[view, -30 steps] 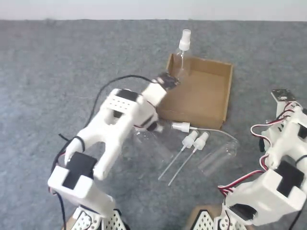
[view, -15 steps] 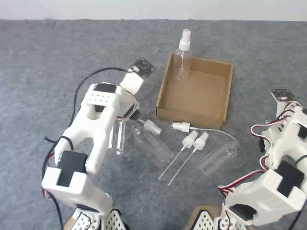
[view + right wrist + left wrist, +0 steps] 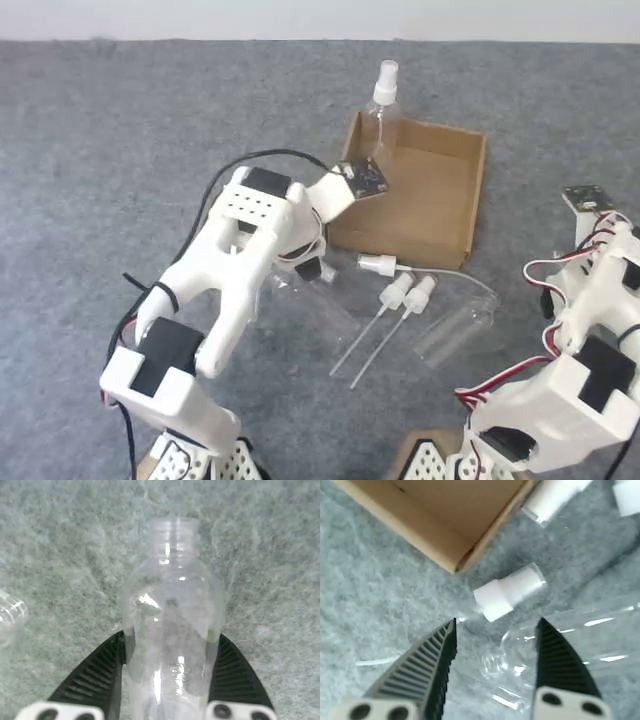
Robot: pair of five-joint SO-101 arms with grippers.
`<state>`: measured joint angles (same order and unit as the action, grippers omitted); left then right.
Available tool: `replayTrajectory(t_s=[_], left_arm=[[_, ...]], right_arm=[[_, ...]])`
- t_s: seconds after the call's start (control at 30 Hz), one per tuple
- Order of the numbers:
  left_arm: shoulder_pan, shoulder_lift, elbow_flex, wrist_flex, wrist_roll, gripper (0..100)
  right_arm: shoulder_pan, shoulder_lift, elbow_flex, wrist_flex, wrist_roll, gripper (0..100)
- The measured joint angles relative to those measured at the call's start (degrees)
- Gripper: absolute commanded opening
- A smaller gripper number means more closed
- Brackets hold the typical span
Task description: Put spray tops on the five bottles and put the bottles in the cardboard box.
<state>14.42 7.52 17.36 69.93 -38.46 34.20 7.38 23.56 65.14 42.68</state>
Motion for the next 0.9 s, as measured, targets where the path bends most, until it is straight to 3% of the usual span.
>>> replayTrajectory(t_s=[0.4,0.9], left_arm=[[0.4,0.0,5.5,-10.7,-1.6,27],[0.4,9.3,3.4,-11.8,-4.0,24]], right_arm=[[0.0,0.0,0.0,0.0,0.4,15.2],[0.0,0.0,0.0,-0.1,0.5,15.2]])
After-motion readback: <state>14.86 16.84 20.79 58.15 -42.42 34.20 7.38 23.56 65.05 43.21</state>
